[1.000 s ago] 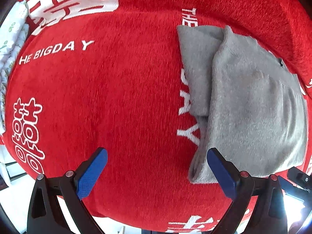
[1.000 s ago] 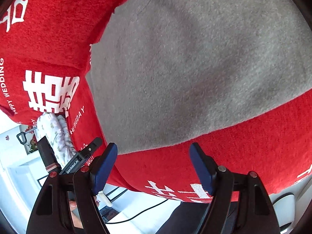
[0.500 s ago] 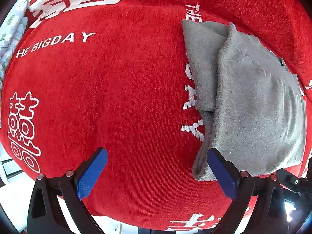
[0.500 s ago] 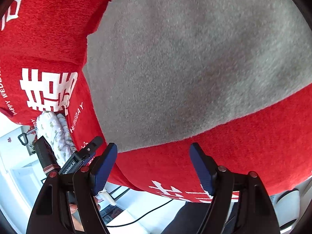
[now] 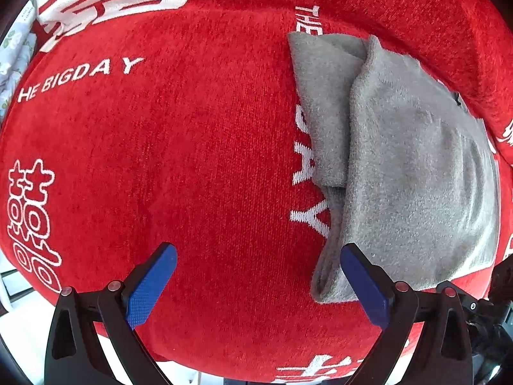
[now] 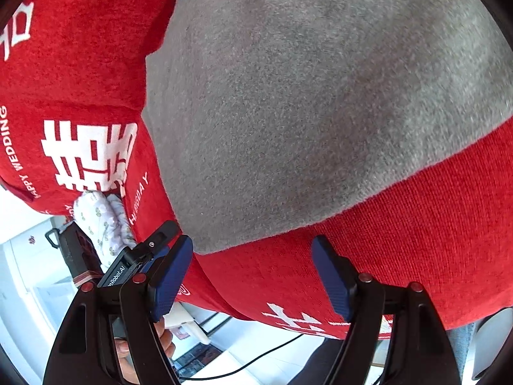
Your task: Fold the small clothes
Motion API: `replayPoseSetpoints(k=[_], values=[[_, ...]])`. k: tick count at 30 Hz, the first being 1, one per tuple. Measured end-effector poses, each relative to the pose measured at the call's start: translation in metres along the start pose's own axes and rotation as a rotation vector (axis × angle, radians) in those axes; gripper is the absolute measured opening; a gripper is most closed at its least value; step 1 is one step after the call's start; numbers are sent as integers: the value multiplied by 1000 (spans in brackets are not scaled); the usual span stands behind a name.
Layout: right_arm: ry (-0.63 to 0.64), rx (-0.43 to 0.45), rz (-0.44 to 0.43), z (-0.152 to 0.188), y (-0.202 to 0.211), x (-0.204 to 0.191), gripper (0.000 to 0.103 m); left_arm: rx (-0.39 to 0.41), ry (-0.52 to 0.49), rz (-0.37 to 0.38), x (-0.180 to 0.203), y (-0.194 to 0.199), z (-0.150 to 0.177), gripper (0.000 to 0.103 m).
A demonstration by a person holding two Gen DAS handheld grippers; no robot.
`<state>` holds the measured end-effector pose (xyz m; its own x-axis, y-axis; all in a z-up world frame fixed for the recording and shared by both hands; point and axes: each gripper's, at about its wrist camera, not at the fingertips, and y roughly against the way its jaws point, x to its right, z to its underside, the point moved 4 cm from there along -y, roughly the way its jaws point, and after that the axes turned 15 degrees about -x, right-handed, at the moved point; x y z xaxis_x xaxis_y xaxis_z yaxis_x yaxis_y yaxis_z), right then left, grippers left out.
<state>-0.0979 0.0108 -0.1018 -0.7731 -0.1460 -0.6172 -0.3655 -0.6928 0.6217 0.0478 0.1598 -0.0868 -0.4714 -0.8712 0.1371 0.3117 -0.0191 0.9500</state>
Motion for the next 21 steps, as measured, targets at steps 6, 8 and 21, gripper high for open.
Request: replayPoseSetpoints(k=[6,8,21], values=[[-10,45,-46,-1,4,5,79,11,41,53,-8,-1,-17,102],[-18,59,-66,-1,4,6,80,9,46,83,-9,-1,-23,102],[-70,141,-243,-24,-9,-13,81,1,17,272,0,-1,-62,102]])
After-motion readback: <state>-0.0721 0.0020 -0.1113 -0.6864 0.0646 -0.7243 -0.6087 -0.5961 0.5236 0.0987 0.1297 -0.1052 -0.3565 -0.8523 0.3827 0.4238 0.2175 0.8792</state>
